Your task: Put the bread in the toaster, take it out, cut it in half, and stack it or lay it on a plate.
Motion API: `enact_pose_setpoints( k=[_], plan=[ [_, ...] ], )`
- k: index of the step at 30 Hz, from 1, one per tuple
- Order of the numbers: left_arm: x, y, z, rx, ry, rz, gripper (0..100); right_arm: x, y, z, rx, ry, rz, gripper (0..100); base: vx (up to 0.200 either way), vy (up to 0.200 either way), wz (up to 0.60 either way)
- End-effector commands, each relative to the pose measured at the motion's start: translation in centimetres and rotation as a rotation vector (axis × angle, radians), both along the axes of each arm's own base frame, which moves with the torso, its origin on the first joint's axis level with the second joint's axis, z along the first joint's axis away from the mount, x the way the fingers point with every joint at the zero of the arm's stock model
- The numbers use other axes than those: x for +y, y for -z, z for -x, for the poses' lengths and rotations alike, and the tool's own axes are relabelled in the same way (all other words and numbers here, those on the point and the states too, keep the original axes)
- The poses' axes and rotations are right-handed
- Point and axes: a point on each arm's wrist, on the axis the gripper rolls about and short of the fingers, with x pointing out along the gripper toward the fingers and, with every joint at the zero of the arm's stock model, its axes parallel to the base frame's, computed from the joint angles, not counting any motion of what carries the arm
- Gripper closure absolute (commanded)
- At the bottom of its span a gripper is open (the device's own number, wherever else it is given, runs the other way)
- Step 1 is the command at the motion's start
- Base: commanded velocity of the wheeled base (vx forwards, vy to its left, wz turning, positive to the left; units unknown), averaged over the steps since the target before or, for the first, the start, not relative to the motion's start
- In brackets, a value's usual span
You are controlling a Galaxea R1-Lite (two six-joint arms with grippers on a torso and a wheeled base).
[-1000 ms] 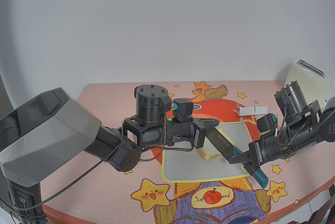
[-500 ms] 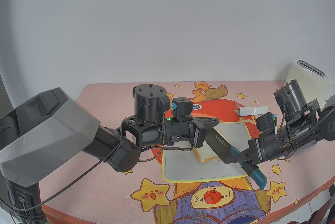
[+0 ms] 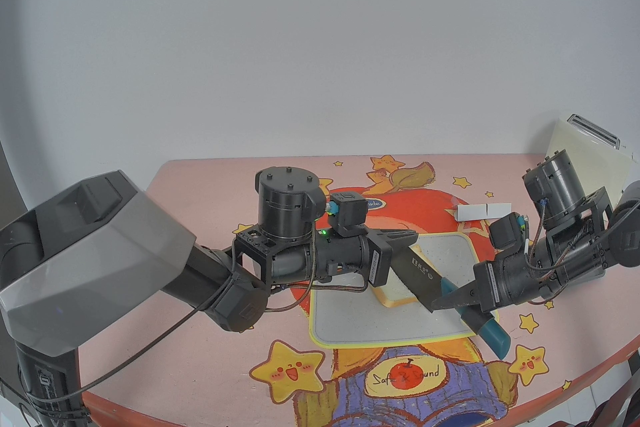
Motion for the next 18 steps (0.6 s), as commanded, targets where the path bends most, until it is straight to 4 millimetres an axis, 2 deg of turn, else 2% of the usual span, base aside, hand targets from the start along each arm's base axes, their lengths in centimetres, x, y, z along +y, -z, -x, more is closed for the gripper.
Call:
enact_pose_setpoints(
  k=[1, 8, 18],
  plan=[
    [-0.02, 0.23, -0.04, 0.007, 0.000, -0.005, 100, 0.02, -0.05, -0.01, -0.004, -0.001, -0.002, 100, 0.000, 0.000, 0.00],
    [0.06, 0.66, 0.05, 0.013, 0.000, -0.010, 100, 0.05, -0.13, 0.08, -0.005, -0.004, -0.002, 100, 0.000, 0.000, 0.00],
    [0.08, 0.13, 0.07, 0.001, -0.001, 0.002, 100, 0.14, 0.54, 0.00, 0.017, -0.005, 0.014, 100, 0.000, 0.000, 0.00]
  ],
)
